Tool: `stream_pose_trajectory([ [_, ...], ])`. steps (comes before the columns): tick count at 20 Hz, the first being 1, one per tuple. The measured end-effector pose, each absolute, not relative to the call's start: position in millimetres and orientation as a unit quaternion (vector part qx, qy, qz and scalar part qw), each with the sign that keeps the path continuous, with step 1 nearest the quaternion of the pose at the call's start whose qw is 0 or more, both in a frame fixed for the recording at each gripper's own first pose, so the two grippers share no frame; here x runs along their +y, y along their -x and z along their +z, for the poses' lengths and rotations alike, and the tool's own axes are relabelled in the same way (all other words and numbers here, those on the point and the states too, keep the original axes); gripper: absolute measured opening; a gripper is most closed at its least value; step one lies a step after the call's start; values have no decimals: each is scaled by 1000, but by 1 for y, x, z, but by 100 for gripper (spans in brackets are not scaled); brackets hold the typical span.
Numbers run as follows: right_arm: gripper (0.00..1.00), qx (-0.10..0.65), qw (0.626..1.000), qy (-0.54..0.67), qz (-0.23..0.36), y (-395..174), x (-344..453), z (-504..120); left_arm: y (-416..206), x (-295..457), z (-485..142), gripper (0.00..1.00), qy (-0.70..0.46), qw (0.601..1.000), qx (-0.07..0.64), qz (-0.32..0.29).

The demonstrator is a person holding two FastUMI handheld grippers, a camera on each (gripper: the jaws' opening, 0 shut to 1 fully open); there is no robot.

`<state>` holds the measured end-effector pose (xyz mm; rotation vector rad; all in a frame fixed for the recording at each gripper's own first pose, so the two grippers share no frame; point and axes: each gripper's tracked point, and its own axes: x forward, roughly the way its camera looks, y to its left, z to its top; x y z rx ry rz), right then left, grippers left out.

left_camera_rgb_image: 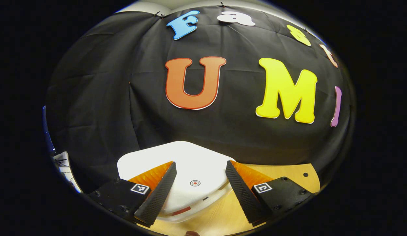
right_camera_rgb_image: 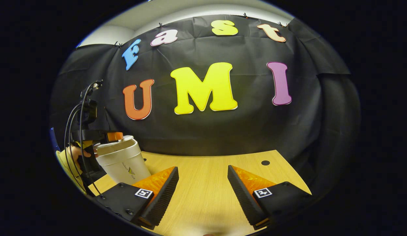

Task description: Press the lid of the desktop garbage bin to open it, pick up the crumpled paper on the desktop and throw it into the bin, then pick up the pop can on the desktop and drop it into the bin, and finally close the garbage bin lid.

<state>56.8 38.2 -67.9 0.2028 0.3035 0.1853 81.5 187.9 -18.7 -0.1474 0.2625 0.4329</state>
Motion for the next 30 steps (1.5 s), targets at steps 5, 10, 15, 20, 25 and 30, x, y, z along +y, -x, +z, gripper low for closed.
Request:
stream_pose_trajectory([
  [5, 96, 158, 976, -109, 98, -58, 36, -72, -89, 184, -35, 98, 50, 963, 165, 205],
  [10, 96, 161, 973, -114, 118, -59, 41, -71, -85, 183, -38, 98, 17, 960, 188, 207],
  [15, 96, 161, 969, -116, 148, -58, 47, -66, -86, 182, -38, 98, 2, 964, 197, 180],
  [20, 96, 168, 964, -121, 164, -59, 44, -68, -88, 184, -41, 99, 29, 962, 180, 203],
  [25, 97, 157, 964, -130, 173, -53, 36, -62, -90, 183, -44, 99, 20, 972, 111, 207],
  [30, 98, 144, 963, -142, 175, -51, 28, -56, -86, 184, -39, 98, -4, 969, 103, 223],
])
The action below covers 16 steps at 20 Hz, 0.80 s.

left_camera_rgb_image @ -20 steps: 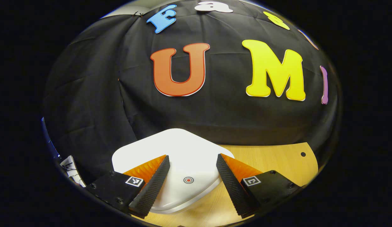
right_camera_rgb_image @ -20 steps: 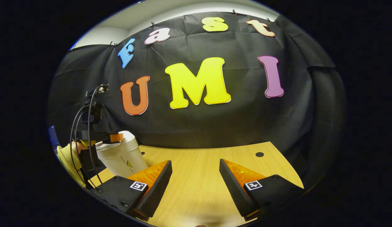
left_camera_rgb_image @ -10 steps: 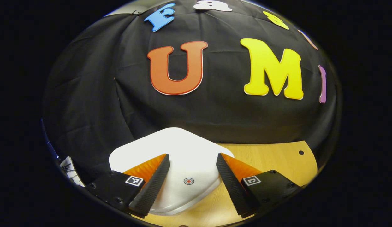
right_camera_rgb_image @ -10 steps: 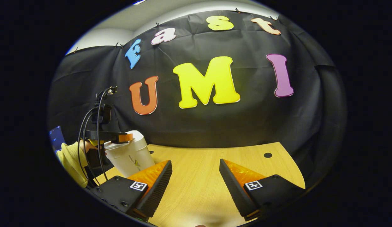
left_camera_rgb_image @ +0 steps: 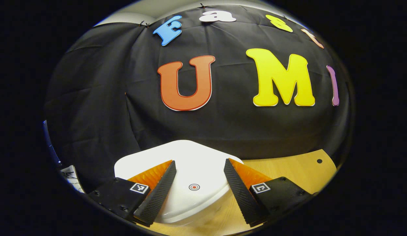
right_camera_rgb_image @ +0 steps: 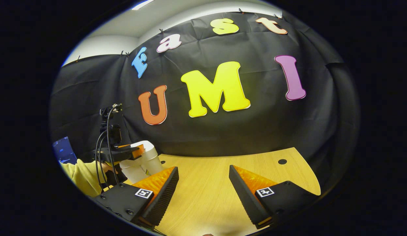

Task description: Press the lid of the desktop garbage bin to open it, pick up the crumpled paper on the desktop and throw it into the bin, then pick up the pop can on the desktop and drop it into the bin, and finally close the garbage bin lid.

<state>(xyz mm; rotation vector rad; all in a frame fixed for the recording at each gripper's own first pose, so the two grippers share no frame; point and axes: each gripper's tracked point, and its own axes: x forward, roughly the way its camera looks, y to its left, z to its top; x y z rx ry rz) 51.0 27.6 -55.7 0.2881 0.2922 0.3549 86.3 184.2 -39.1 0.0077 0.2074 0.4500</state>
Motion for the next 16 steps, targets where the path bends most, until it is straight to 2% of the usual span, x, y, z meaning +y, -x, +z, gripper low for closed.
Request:
stream_pose_trajectory([
  [6, 98, 139, 971, -118, 152, -52, 3, -57, -71, 153, -10, 97, -3, 973, 51, 225],
  [15, 96, 103, 987, -80, 91, -56, -23, -51, -32, 70, 7, 97, 10, 989, 7, 145],
  [16, 98, 103, 988, -78, 87, -57, -23, -51, -27, 66, 8, 97, 10, 990, 6, 139],
])
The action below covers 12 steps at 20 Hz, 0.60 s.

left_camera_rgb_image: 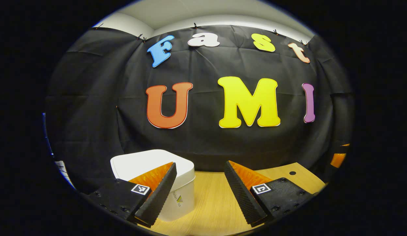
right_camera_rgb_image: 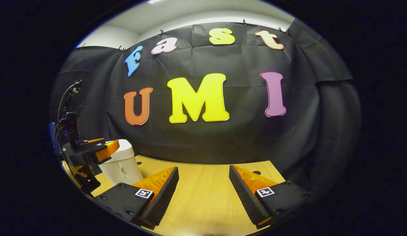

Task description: Press the lid of the desktop garbage bin to open it, pick up the crumpled paper on the desktop and throw it into the bin, then pick up the pop can on the desktop and drop it into the bin, and finally close the garbage bin lid.

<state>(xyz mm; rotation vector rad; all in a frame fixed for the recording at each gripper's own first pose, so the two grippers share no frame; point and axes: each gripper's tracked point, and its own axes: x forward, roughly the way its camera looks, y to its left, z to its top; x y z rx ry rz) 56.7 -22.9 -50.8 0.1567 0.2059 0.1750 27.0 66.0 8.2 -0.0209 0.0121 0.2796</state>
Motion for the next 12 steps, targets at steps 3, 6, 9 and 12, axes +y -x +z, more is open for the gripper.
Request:
stream_pose_trajectory([
  [3, 96, 94, 989, -73, 85, -58, -19, -45, -17, 53, 19, 97, 10, 992, -5, 123],
  [6, 96, 80, 991, -59, 89, -57, -11, -38, -9, 45, 30, 97, 11, 993, -18, 116],
  [9, 98, 77, 991, -53, 92, -55, -6, -37, -8, 43, 30, 97, 9, 994, -16, 111],
  [12, 98, 75, 992, -44, 93, -52, 0, -38, -4, 45, 28, 97, 15, 993, -16, 113],
])
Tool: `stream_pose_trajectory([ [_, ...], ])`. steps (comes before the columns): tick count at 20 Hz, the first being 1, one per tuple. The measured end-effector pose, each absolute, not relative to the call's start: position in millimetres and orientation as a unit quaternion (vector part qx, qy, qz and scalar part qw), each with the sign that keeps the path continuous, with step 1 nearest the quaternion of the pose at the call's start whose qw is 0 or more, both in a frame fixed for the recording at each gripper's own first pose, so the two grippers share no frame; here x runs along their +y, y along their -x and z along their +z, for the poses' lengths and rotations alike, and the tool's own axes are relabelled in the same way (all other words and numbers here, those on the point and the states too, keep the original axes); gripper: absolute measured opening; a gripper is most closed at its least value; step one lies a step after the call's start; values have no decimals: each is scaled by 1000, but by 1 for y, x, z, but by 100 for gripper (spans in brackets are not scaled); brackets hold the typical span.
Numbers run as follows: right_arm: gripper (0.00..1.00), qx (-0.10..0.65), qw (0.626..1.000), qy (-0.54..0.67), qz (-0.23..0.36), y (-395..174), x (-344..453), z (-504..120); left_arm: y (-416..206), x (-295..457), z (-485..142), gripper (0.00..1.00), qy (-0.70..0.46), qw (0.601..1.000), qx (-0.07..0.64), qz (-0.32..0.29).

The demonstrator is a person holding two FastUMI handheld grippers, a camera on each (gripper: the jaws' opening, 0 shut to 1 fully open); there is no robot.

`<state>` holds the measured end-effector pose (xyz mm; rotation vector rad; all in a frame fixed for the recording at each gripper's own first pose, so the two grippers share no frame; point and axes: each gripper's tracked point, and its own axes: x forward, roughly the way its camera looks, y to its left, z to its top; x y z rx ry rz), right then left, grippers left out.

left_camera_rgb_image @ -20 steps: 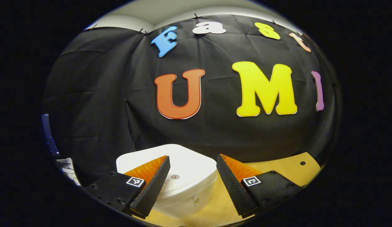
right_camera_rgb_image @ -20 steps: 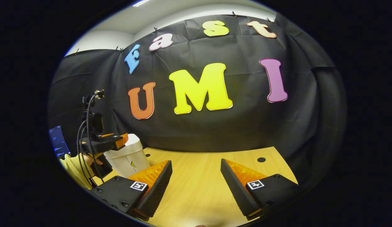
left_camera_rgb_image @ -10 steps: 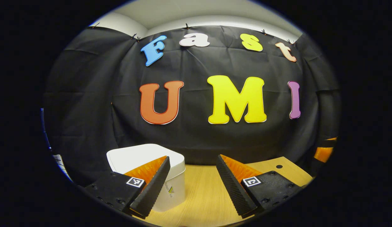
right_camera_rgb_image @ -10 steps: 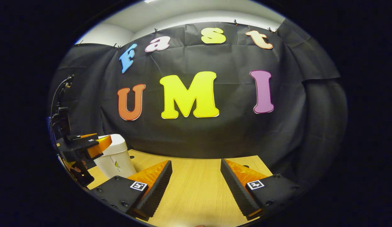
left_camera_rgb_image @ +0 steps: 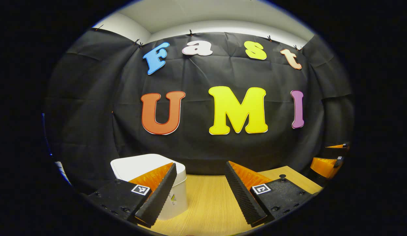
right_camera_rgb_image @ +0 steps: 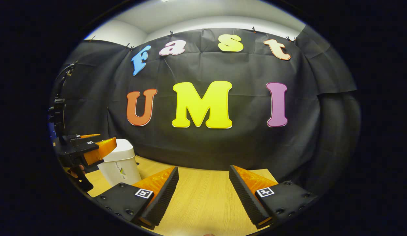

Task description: Press the lid of the desktop garbage bin to open it, pick up the crumpled paper on the desktop and throw it into the bin, then pick up the pop can on the desktop and drop it into the bin, and finally close the garbage bin lid.

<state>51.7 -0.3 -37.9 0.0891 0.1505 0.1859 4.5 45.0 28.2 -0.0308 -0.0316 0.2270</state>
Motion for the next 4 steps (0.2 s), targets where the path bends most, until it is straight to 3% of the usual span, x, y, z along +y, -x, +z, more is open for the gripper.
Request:
stream_pose_trajectory([
  [4, 96, 65, 993, -46, 87, -52, 2, -32, -2, 47, 24, 97, 19, 994, -8, 112],
])
